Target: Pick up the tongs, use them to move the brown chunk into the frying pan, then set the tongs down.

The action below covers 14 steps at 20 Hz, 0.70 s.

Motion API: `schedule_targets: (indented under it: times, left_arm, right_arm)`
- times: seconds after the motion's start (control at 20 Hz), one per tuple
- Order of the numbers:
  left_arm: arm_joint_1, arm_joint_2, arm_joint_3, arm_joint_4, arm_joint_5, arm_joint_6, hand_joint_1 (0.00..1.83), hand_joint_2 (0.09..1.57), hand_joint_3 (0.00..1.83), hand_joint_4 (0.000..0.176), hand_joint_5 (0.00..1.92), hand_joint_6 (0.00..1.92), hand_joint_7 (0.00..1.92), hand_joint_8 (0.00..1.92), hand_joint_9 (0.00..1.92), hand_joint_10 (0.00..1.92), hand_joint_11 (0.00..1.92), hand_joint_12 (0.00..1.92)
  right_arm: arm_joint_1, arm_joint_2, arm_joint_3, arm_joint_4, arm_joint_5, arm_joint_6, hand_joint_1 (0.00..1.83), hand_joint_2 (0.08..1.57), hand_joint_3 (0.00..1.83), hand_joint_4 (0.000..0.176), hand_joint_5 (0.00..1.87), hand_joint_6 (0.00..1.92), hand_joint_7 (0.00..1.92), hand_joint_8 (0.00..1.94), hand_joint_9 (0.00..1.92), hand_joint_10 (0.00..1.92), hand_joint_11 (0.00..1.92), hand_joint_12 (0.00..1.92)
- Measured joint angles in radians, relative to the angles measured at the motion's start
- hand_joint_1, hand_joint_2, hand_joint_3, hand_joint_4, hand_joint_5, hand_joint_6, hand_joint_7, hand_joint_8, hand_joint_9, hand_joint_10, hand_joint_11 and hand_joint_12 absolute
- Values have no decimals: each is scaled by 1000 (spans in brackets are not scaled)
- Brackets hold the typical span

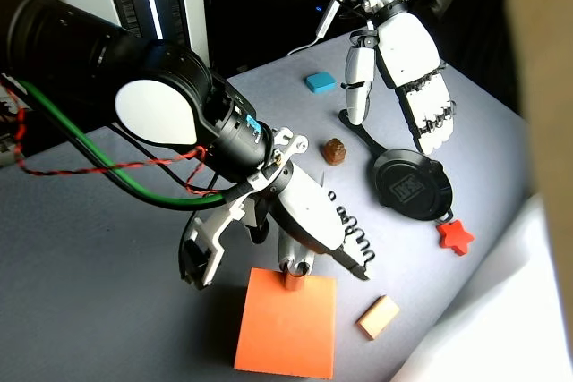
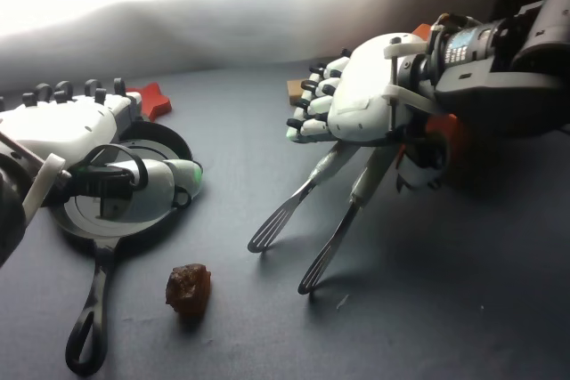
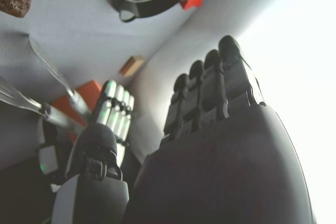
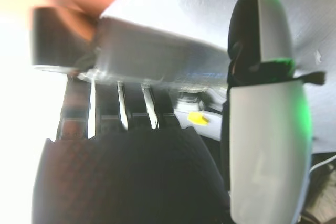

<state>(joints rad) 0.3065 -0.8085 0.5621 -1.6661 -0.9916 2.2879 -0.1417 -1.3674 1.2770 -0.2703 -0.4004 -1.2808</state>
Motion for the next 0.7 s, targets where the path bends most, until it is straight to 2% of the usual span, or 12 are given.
schedule_targets:
  times: [0.25, 0.3, 0.4, 0.55, 0.7]
  left_arm:
    - [9, -5, -3, -5, -24, -5, 111, 1272, 0, 6, 52, 3, 58, 0, 32, 4, 0, 242]
    - [10, -5, -6, -18, -27, -8, 98, 1282, 3, 6, 31, 1, 29, 1, 7, 0, 0, 171]
    - [10, -5, -11, -15, -35, -10, 92, 1281, 0, 4, 58, 8, 48, 3, 19, 4, 0, 231]
    - [10, -6, -21, -26, -53, -11, 90, 1290, 3, 0, 47, 1, 30, 0, 0, 0, 0, 174]
    - [10, -6, -23, -26, -63, -11, 108, 1279, 0, 7, 51, 7, 45, 5, 13, 4, 0, 184]
  right_arm:
    - [-4, -26, 35, -3, 8, -11, 1043, 889, 0, 0, 0, 0, 0, 0, 0, 0, 0, 0]
    - [-7, -27, 35, -3, 6, -14, 1026, 895, 0, 0, 0, 0, 0, 0, 0, 0, 0, 0]
    - [-11, -27, 35, 0, 4, -17, 1026, 901, 0, 0, 0, 0, 0, 0, 0, 0, 0, 0]
    - [-11, -27, 35, -1, 5, -23, 1022, 908, 0, 0, 0, 0, 0, 0, 0, 0, 0, 0]
    - [-11, -27, 35, -1, 5, -22, 1026, 920, 0, 0, 0, 0, 0, 0, 0, 0, 0, 0]
